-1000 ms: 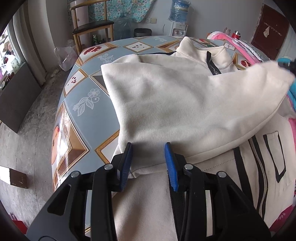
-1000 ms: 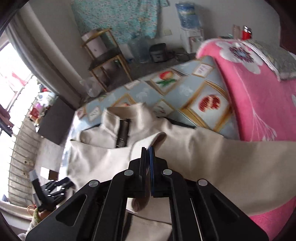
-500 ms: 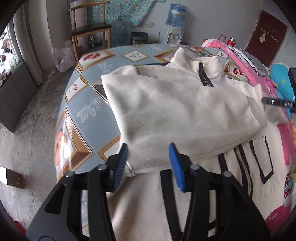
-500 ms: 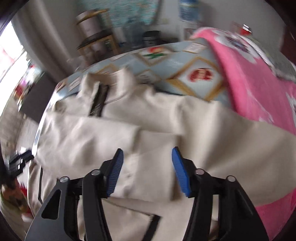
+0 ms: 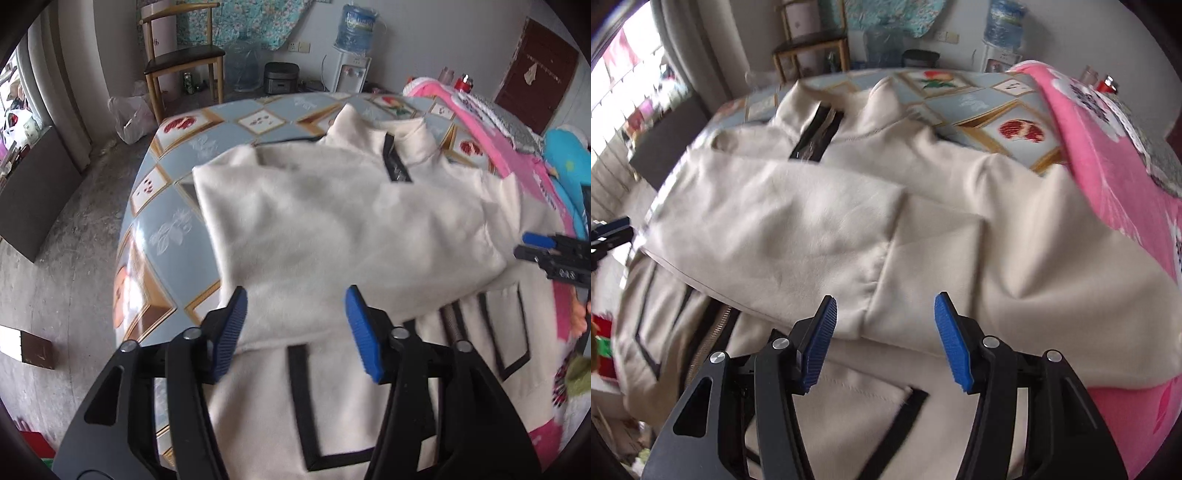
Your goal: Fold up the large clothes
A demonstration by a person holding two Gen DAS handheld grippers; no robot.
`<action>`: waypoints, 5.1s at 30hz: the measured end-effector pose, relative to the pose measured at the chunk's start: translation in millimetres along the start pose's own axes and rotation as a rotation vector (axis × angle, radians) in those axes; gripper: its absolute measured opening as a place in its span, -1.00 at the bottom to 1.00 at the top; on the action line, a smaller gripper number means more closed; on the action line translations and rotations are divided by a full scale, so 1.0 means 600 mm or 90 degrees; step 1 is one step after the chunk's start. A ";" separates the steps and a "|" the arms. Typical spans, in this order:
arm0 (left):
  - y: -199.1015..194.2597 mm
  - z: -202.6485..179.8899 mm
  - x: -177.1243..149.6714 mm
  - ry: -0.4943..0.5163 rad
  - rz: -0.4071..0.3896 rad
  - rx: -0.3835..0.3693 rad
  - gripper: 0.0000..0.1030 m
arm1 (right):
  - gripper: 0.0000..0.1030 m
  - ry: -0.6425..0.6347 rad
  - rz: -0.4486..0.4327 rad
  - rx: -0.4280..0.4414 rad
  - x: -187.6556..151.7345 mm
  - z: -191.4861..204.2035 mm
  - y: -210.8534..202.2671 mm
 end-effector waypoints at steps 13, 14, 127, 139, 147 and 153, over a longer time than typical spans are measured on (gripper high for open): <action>0.163 -0.078 -0.002 -0.011 0.086 0.012 0.53 | 0.43 0.452 -0.104 -0.105 -0.125 -0.469 -0.200; 0.168 -0.080 -0.004 -0.005 0.080 0.017 0.61 | 0.43 0.494 -0.115 -0.107 -0.140 -0.500 -0.207; 0.149 0.055 0.056 0.042 0.063 0.009 -0.97 | 0.14 0.196 -0.026 0.032 0.093 -0.159 0.134; 0.125 0.065 0.108 0.007 -0.018 0.003 -0.99 | 0.14 0.253 -0.027 -0.035 0.126 -0.227 0.147; 0.137 0.071 0.095 0.004 -0.027 -0.015 -0.99 | -0.66 0.173 -0.014 -0.068 0.146 -0.212 0.166; 0.141 0.060 0.076 0.036 0.011 -0.050 -0.81 | -0.91 0.115 -0.083 -0.110 0.162 -0.197 0.125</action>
Point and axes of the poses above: each gripper's, at about its wrist camera, not at the fingertips, and y roughly the way its jaws point, z to its left, x to its top, the point moved 10 cm from there along y, roughly the way its jaws point, and after that the axes turned 7 degrees about -z, right-handed, at the moved point
